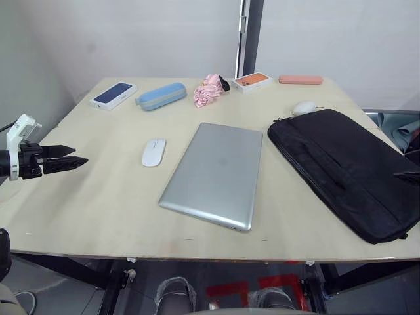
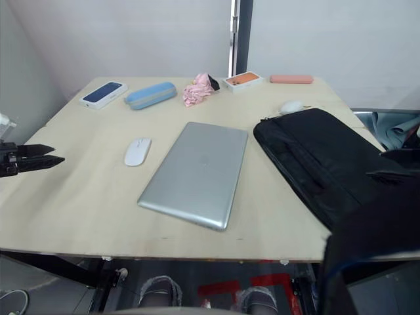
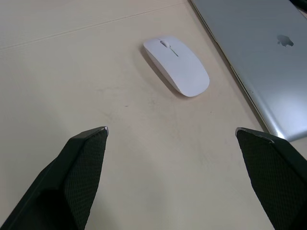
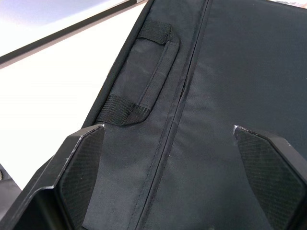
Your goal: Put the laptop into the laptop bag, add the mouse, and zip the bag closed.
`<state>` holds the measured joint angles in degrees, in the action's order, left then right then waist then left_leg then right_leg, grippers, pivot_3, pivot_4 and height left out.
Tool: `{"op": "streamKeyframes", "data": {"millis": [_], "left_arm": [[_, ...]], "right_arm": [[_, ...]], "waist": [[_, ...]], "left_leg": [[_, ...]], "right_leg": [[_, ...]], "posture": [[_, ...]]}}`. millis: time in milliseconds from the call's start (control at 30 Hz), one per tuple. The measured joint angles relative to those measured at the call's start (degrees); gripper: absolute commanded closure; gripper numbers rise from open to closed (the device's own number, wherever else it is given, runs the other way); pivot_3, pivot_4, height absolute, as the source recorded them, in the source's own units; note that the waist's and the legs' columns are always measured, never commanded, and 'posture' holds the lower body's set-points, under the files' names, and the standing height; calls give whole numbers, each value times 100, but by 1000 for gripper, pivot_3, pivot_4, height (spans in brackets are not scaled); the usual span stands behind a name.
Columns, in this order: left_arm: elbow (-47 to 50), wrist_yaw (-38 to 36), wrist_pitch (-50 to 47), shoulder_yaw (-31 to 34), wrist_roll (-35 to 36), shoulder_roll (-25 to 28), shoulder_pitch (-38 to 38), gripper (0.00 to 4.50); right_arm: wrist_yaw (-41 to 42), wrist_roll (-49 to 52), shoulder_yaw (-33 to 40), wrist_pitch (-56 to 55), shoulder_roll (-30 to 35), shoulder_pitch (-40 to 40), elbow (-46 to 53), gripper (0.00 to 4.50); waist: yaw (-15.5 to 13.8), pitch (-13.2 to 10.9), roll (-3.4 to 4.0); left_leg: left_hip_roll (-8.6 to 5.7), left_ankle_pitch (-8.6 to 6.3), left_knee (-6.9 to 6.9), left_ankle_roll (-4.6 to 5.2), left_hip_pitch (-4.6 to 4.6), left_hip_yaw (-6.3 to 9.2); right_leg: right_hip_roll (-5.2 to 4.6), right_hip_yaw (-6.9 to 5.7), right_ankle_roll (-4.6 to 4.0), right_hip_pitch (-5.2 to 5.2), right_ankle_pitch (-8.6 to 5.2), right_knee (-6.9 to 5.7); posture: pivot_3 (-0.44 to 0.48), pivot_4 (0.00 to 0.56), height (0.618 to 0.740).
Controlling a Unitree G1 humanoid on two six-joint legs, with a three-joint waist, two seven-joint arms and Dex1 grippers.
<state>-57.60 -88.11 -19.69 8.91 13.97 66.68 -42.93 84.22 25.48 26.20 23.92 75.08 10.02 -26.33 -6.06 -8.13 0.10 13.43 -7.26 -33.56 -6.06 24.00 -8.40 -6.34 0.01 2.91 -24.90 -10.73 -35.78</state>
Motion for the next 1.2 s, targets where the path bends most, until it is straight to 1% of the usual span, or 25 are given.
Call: {"op": "streamKeyframes", "data": {"millis": [267,567,833,900,933,1000,1067,1167,1200], "left_arm": [[560,0,-196,56,157,-183,188,29],[862,123,-335,146,239,-320,311,29],[1382,348,-601,201,579,-778,333,29],[1501,432,-790,307,699,-873,323,29],[1561,514,-961,373,816,-1001,284,29],[1737,677,-1279,387,952,-1259,255,0],[1864,959,-1822,431,1146,-1529,236,0],[2243,1360,-2859,460,1528,-1903,199,0],[2410,1517,-3198,445,1605,-2017,189,0]], "right_arm": [[-76,1,25,55,-164,-14,191,0],[-167,1,25,168,-190,-12,286,0],[-502,172,36,530,-481,-54,982,0],[-662,238,90,712,-598,-61,1206,0],[-781,305,91,838,-721,-65,1405,0],[-1002,466,73,1091,-997,-64,1784,541],[-1326,650,53,1416,-1290,8,2070,1128],[-1717,902,-78,1754,-1665,100,2581,2221],[-1825,929,-193,1838,-1760,140,2762,2525]], "waist": [[-3,0,0],[-1,0,0],[-7,0,0],[-6,1,-1],[-7,2,-1],[-10,2,0],[-9,2,-1],[-11,1,0],[-9,2,0]], "left_leg": [[0,1,-2,1,-1,0],[0,1,-2,2,-1,0],[-1,4,-5,6,3,1],[-1,4,-4,7,-1,2],[-1,4,-4,7,-4,1],[-2,5,-9,8,-3,1],[-2,5,-19,7,-2,3],[-2,4,-25,6,1,6],[-2,4,-25,6,-4,6]], "right_leg": [[-1,0,-1,2,0,-3],[-1,1,-1,1,0,-4],[-1,0,-1,0,1,-6],[0,-1,-1,2,0,-6],[0,0,-2,4,1,-8],[-1,2,-2,2,1,-14],[-1,3,-2,3,1,-23],[-1,3,-3,-1,1,-31],[-1,4,-3,3,1,-32]], "posture": [[0,150,740],[0,150,740],[0,150,740],[0,150,740],[0,150,740],[0,150,740],[0,150,740],[0,150,740],[0,150,740]]}}
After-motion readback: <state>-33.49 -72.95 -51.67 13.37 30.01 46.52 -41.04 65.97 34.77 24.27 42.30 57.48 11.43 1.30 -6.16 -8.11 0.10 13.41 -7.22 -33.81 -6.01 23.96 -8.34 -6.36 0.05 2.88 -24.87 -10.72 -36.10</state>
